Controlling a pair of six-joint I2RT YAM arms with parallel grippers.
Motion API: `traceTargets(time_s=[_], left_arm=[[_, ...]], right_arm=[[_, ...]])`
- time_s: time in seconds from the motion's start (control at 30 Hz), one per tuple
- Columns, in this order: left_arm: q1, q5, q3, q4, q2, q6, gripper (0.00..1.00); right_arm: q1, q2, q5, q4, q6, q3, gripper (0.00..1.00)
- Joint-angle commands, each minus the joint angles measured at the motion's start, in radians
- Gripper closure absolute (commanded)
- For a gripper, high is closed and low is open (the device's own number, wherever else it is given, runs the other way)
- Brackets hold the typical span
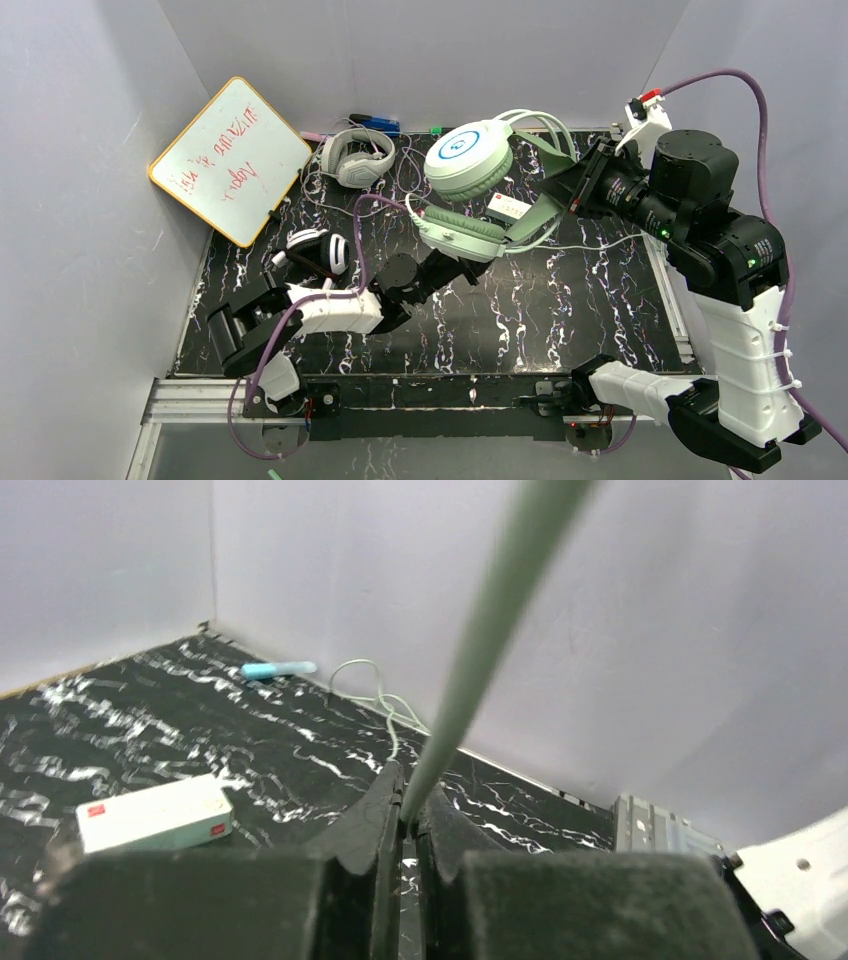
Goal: Wrap the headphones
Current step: Wrap the headphones cable around the headphones.
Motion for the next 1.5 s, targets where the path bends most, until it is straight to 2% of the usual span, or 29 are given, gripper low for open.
traceTargets(time_s=[0.0, 0.13, 0.2, 0.33, 0.47, 0.53, 0.63, 0.7, 0.8, 0.87, 0.97, 1.1, 1.27, 1.37, 1.47], left_arm=[[0.087, -0.148, -0.061, -0.019, -0.103, -0.15, 1.0], [0.212, -0.131, -0.104, -0.209, -0.252, -0.224, 1.0], [0.265, -0.112, -0.073, -0.407, -0.329, -0.216, 1.0], [0.356, -0.032, 0.057, -0.738, -0.386, -0.172, 1.0], [0.449, 0.206, 0.204, -0.984, -0.347, -0.094, 1.0], [0.466, 0.366, 0.32, -1.157, -0.269, -0.023, 1.0], [0.467, 0.519, 0.468, -1.376, -0.145, 0.049, 1.0], [0.465, 0.554, 0.471, -1.379, -0.117, 0.037, 1.0], [0.456, 0.588, 0.412, -1.296, -0.13, 0.001, 1.0], [0.445, 0.588, 0.382, -1.254, -0.145, -0.006, 1.0], [0.434, 0.599, 0.366, -1.242, -0.15, -0.009, 1.0], [0.402, 0.611, 0.35, -1.242, -0.161, 0.016, 1.0], [0.373, 0.577, 0.344, -1.245, -0.125, 0.021, 1.0], [0.372, 0.5, 0.364, -1.263, -0.104, 0.031, 1.0], [0.372, 0.454, 0.454, -1.354, -0.064, 0.08, 1.0]], right_arm=[[0.004, -0.019, -0.02, 0.06, 0.021, 0.049, 0.99], [0.004, -0.027, -0.128, 0.012, -0.059, 0.004, 0.99], [0.004, -0.029, -0.198, -0.014, -0.107, -0.031, 0.99], [0.003, -0.034, -0.409, -0.016, -0.22, -0.111, 0.99], [0.004, -0.018, -0.607, -0.034, -0.314, -0.197, 0.99], [0.004, 0.0, -0.619, -0.045, -0.341, -0.229, 0.99], [0.004, -0.009, -0.559, -0.014, -0.352, -0.263, 0.99], [0.004, -0.013, -0.524, 0.012, -0.353, -0.265, 0.99], [0.004, 0.001, -0.446, 0.035, -0.348, -0.251, 0.99], [0.005, 0.009, -0.449, 0.051, -0.351, -0.25, 0.99], [0.005, 0.009, -0.467, 0.092, -0.343, -0.277, 0.99], [0.006, 0.015, -0.382, 0.093, -0.337, -0.295, 0.99], [0.036, 0.029, -0.5, 0.121, -0.35, -0.301, 0.99], [0.178, 0.066, -0.456, 0.057, -0.38, -0.302, 0.99], [0.413, 0.099, -0.262, 0.01, -0.351, -0.344, 0.99]])
